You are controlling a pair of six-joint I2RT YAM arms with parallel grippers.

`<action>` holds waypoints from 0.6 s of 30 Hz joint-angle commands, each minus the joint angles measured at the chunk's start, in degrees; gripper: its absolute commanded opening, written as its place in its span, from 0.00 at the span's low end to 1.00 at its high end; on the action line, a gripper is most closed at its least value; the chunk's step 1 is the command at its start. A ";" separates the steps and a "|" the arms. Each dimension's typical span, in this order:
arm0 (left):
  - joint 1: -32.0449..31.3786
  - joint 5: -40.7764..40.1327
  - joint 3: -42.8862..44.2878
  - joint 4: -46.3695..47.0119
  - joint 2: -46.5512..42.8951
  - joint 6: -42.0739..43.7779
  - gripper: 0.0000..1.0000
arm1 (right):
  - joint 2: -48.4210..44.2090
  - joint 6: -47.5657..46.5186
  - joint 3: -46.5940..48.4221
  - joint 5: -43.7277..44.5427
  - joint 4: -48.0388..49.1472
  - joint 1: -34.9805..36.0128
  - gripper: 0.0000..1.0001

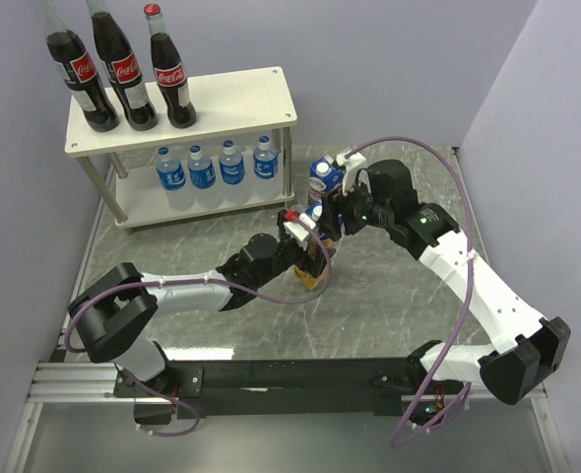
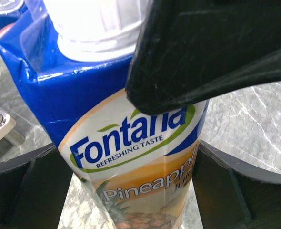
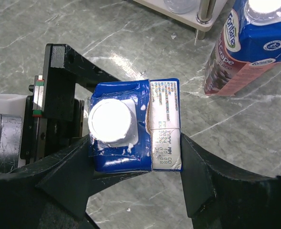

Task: Place and organize the beverage onto the shelf
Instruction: Pick up the drink from the center of the board.

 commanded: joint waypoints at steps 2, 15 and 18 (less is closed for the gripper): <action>-0.12 0.35 3.07 1.78 0.41 1.29 0.93 | -6.34 3.48 6.53 -4.89 13.33 -0.64 0.00; -0.12 4.49 6.24 -3.06 -1.69 1.73 0.01 | -7.66 3.74 6.26 -6.12 13.42 -1.26 0.04; -0.12 4.49 6.67 -4.20 -2.84 1.73 0.01 | -8.01 3.74 6.09 -6.12 13.59 -1.35 0.14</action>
